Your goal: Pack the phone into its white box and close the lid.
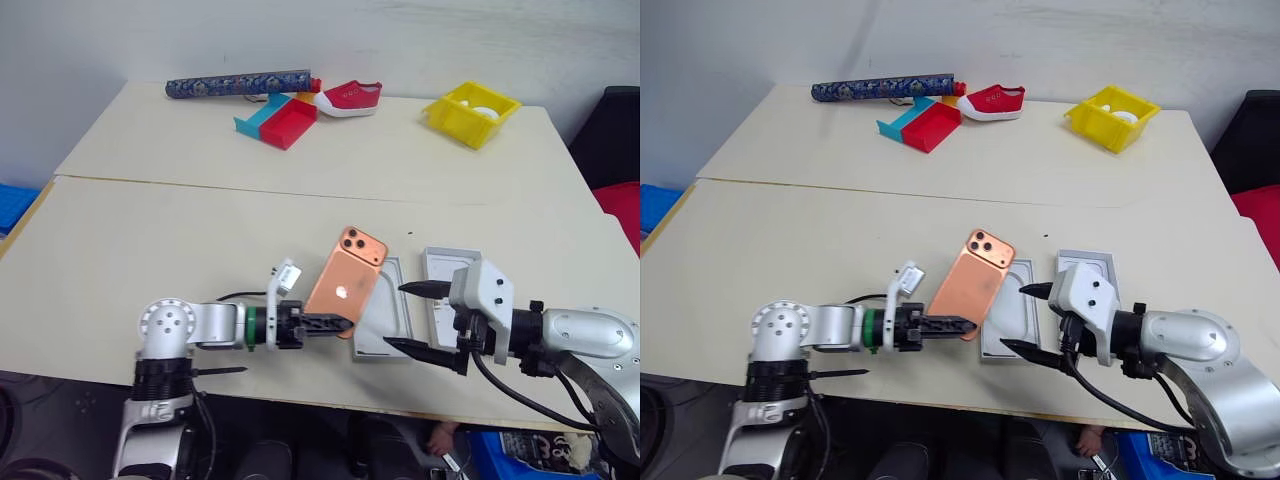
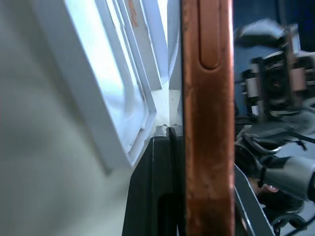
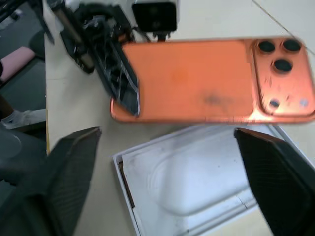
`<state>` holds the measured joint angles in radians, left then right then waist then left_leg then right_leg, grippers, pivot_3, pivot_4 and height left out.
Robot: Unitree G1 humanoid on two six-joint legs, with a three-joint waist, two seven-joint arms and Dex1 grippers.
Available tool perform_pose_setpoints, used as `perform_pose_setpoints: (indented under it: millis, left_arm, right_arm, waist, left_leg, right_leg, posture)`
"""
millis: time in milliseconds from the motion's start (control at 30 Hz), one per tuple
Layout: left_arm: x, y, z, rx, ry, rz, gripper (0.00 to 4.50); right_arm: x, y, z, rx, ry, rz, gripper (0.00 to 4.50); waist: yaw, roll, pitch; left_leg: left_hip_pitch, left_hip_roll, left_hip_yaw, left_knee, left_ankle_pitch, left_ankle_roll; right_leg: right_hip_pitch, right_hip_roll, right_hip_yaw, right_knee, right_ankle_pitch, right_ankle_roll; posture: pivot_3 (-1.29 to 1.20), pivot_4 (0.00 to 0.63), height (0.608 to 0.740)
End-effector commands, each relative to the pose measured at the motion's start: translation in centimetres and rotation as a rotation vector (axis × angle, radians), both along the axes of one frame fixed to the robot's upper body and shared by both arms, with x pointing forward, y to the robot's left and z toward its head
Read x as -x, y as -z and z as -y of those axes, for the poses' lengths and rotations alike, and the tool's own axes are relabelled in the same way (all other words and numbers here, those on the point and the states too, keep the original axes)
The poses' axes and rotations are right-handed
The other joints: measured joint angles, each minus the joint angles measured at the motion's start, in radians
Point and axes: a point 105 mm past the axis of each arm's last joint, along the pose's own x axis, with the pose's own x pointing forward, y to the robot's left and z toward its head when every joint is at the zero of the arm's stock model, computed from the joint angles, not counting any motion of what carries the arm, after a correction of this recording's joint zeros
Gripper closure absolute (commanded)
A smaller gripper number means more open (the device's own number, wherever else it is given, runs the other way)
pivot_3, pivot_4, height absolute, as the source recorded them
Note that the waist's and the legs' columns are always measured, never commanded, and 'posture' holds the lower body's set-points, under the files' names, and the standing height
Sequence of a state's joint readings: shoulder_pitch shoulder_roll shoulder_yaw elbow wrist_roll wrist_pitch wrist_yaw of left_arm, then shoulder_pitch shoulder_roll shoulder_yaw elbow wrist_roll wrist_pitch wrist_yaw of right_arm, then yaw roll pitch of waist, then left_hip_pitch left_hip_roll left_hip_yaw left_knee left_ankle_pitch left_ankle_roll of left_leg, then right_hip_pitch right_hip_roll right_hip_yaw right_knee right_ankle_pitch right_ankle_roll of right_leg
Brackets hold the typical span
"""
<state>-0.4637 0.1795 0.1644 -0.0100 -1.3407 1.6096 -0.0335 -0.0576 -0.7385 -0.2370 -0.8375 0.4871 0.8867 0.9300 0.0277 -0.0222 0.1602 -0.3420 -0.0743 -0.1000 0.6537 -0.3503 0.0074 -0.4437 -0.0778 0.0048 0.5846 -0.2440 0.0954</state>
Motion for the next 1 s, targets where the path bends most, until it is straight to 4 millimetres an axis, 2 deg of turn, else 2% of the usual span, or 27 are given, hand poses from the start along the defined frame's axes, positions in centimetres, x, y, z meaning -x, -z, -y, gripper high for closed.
perform_pose_setpoints:
  millis: [33, 233, 667, 733, 1000]
  left_arm:
    - [0.7, 0.2, 1.8, -0.039, 0.031, 0.015, 4.42]
    - [0.5, 0.9, 2.5, -0.069, -0.016, -0.01, 4.42]
    - [-0.2, 0.4, 3.3, -0.069, 0.0, -0.008, 4.42]
    - [-0.2, 0.3, 3.3, -0.074, 0.008, -0.001, 3.7]
    - [1.0, -0.5, 3.8, -0.071, 0.129, 0.06, 1.35]
  right_arm:
    - [0.4, -0.6, 0.7, 0.015, 0.048, 0.046, 0.0]
    - [0.7, -0.1, 1.3, 0.024, 0.08, 0.048, 0.0]
    - [-0.2, 0.0, 1.9, 0.033, 0.122, 0.08, 0.0]
    - [-0.3, -0.1, 1.9, 0.033, 0.125, 0.082, 0.0]
    - [-0.3, -0.1, 2.0, 0.032, 0.138, 0.081, 0.0]
  waist:
    - [0.002, -0.001, 0.0]
    - [0.003, -0.002, 0.001]
    - [0.012, -0.002, 0.001]
    - [0.02, -0.002, 0.001]
    - [0.027, -0.002, 0.001]
  left_leg:
    - [0.0, 0.0, 0.0, 0.0, 0.0, 0.0]
    - [0.0, 0.0, 0.0, 0.002, 0.0, 0.0]
    - [0.0, -0.001, 0.0, 0.004, 0.0, 0.0]
    - [0.0, -0.001, 0.0, 0.004, 0.0, 0.0]
    - [0.0, -0.001, 0.0, 0.005, 0.0, 0.0]
  right_leg:
    - [0.0, 0.0, 0.0, 0.0, 0.0, 0.0]
    - [0.0, 0.0, 0.0, 0.001, 0.0, 0.0]
    - [0.001, 0.0, 0.0, 0.002, 0.0, 0.001]
    - [0.001, 0.0, 0.0, 0.002, 0.0, 0.001]
    - [0.001, 0.0, 0.0, 0.001, 0.0, 0.001]
  posture:
    - [0.0, 0.15, 0.74]
    - [0.0, 0.15, 0.74]
    - [0.0, 0.15, 0.74]
    - [0.0, 0.15, 0.74]
    - [0.0, 0.15, 0.74]
